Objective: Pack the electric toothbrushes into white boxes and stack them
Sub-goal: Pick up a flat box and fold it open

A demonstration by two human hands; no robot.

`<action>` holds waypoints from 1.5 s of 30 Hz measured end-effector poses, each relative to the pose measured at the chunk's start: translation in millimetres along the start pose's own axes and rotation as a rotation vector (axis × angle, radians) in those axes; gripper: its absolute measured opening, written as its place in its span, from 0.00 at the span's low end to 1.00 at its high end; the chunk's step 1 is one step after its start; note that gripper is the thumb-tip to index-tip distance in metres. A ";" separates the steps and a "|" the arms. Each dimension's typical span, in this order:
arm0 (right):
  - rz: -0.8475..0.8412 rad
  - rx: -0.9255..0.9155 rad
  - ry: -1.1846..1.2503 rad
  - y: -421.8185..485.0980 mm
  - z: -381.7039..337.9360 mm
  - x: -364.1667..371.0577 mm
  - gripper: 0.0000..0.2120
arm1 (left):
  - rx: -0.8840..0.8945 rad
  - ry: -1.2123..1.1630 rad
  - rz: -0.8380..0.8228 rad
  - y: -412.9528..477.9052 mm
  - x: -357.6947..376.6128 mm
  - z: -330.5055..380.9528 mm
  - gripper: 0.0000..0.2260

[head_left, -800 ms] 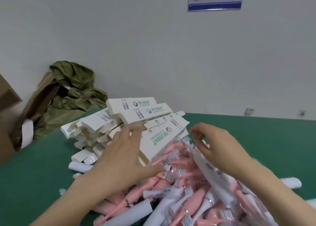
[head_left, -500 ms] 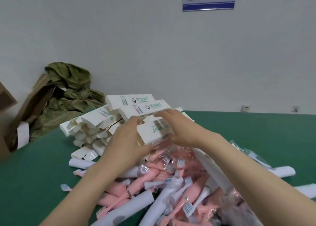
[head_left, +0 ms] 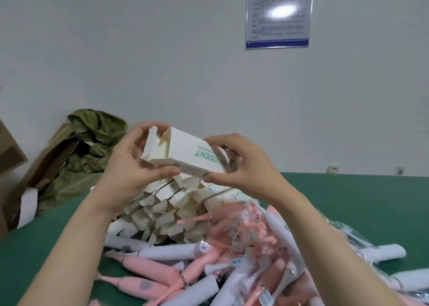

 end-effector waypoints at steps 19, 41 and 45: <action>0.566 0.688 0.991 -7.7 32.3 13.1 0.17 | -0.694 -0.217 -0.358 -12.1 39.0 -35.0 0.26; 0.398 0.470 0.043 -16.4 4.3 -15.0 0.30 | 0.217 0.262 0.260 0.8 43.7 25.1 0.25; 0.211 0.088 0.567 -11.3 -40.0 -4.3 0.20 | 0.247 0.354 0.238 2.2 57.1 32.8 0.25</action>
Point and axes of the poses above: each hand's wrist, its own y-axis towards the middle knuckle, its own x-axis out of the palm, z = x × y, the point moved 3 cm from there along y, towards the middle knuckle, and after that the axes turned 15 degrees about y, right-handed, at the moved point
